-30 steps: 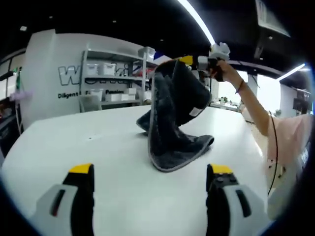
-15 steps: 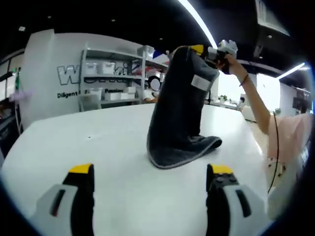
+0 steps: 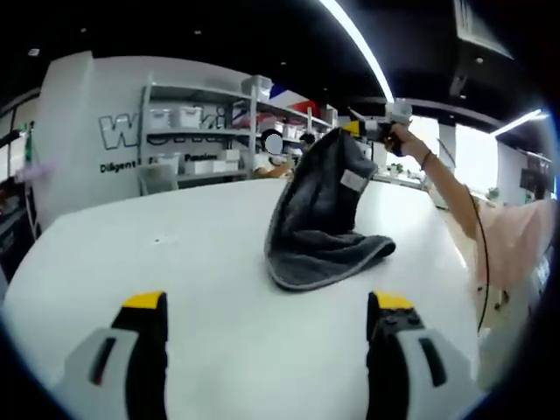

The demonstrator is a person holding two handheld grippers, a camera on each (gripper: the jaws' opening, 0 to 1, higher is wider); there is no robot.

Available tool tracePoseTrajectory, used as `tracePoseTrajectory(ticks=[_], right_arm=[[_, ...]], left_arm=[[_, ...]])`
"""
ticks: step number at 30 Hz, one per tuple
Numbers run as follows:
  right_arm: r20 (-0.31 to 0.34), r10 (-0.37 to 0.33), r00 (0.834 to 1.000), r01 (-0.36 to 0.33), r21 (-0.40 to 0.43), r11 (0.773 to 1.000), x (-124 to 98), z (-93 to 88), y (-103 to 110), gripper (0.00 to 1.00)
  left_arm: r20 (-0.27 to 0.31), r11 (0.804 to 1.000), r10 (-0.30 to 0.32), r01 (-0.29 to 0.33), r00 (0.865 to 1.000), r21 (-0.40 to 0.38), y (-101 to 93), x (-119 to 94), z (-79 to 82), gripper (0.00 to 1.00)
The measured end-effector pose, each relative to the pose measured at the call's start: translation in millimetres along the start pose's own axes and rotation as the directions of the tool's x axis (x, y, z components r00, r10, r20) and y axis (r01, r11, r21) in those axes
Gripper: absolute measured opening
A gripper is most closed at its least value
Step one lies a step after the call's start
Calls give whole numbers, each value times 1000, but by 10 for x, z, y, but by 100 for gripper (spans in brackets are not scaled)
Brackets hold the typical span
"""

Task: Fold the towel on the table until its edges align and the towel forms a compact rectangular stack.

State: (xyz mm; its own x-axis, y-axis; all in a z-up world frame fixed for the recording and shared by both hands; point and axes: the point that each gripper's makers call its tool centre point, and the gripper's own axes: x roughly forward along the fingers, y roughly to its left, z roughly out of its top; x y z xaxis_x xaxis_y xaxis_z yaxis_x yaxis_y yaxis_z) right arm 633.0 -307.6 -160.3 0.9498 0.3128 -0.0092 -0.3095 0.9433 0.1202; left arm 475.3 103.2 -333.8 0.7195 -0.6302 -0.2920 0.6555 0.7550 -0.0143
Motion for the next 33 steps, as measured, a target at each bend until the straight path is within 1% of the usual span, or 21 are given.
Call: tracePoseTrajectory(ticks=[4, 7, 8, 9, 14, 16, 17, 22, 27, 33], right_arm=[[-37, -45, 998, 46, 23, 999, -33, -235, -236, 2], [-60, -73, 996, 74, 20, 997, -57, -370, -358, 2], [-78, -89, 993, 90, 20, 996, -73, -471, -435, 2], [-86, -97, 992, 99, 20, 995, -78, -514, -468, 2], [-160, -156, 975, 156, -12, 988, -116, -890, -678, 2], [-183, -166, 969, 167, -14, 986, -126, -1023, -728, 2], [-187, -169, 968, 169, -14, 986, -128, -1044, -738, 2], [-241, -196, 950, 196, -24, 980, -147, -1339, -860, 2], [-268, -198, 943, 199, -23, 980, -160, -1548, -915, 2], [-328, -199, 923, 199, -37, 979, -173, -1825, -965, 3]], left_arm=[[-6, 1000, 2, -1, 1000, 4, -7, 7, -9, 99], [-11, 1000, 5, -5, 1000, 3, -1, 8, -21, 99], [-18, 1000, 8, -8, 1000, 7, 4, 10, -36, 99], [-22, 1000, 10, -10, 1000, 8, 6, 13, -43, 99], [-47, 1000, 14, -14, 999, 13, 3, 38, -97, 99], [-43, 1000, 16, -16, 999, 17, 4, 40, -86, 99], [-42, 1000, 16, -16, 999, 17, 4, 40, -84, 99], [-40, 1000, 18, -17, 999, 11, 23, 40, -79, 99], [-60, 1000, 14, -12, 998, 24, 8, 59, -119, 99], [-69, 1000, 12, -11, 998, 17, 8, 61, -138, 99]])
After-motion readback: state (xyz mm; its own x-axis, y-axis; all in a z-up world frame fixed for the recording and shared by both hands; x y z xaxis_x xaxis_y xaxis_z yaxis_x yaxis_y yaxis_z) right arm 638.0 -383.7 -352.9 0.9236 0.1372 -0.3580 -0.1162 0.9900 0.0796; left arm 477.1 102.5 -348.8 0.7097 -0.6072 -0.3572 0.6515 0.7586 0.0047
